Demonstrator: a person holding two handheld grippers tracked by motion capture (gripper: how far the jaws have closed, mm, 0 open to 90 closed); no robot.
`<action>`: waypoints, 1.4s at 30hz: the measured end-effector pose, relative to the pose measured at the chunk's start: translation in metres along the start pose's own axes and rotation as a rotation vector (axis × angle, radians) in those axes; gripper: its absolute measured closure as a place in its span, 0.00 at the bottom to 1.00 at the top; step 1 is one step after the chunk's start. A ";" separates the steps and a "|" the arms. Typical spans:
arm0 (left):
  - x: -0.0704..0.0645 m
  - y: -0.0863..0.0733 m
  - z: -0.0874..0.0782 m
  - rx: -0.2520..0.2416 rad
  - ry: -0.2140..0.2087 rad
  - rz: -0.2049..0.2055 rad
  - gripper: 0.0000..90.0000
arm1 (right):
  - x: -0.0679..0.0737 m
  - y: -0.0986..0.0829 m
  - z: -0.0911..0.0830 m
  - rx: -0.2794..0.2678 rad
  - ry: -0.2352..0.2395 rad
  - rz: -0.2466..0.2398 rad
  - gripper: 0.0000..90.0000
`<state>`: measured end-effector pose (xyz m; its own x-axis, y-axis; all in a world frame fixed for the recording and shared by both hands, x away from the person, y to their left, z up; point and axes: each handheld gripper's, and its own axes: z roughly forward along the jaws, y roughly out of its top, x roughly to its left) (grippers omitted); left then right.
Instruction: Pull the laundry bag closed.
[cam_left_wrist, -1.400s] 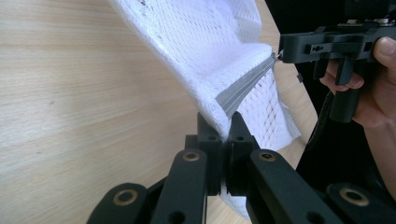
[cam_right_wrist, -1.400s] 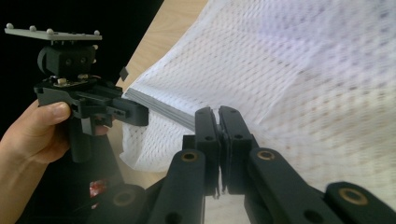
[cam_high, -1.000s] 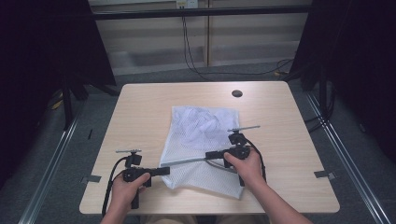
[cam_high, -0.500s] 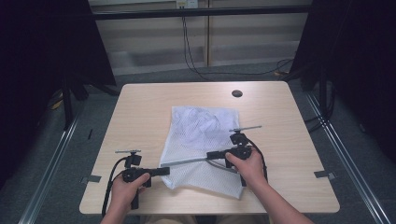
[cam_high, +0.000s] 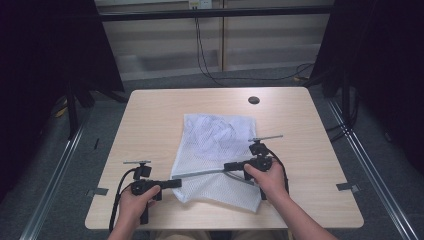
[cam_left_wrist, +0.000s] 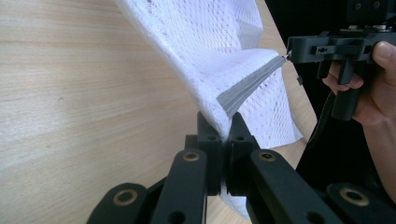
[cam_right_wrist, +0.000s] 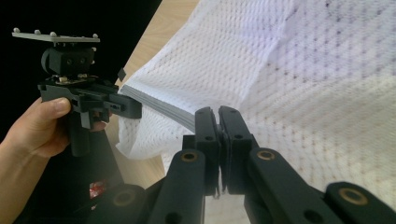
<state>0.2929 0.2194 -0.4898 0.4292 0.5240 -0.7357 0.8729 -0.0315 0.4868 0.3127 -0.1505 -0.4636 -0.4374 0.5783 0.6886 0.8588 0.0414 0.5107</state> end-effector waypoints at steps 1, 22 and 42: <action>0.000 0.000 -0.001 -0.002 0.001 -0.013 0.97 | -0.001 0.000 -0.001 0.000 0.000 -0.007 0.97; 0.004 0.000 -0.006 -0.008 0.018 -0.010 0.97 | -0.017 -0.005 -0.025 -0.031 -0.031 0.018 0.97; 0.005 0.001 -0.010 -0.017 0.028 -0.032 0.97 | -0.033 -0.013 -0.043 -0.056 -0.055 0.037 0.97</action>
<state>0.2936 0.2311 -0.4883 0.3943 0.5477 -0.7379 0.8820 -0.0002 0.4712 0.3040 -0.2055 -0.4706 -0.3890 0.6222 0.6794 0.8571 -0.0259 0.5145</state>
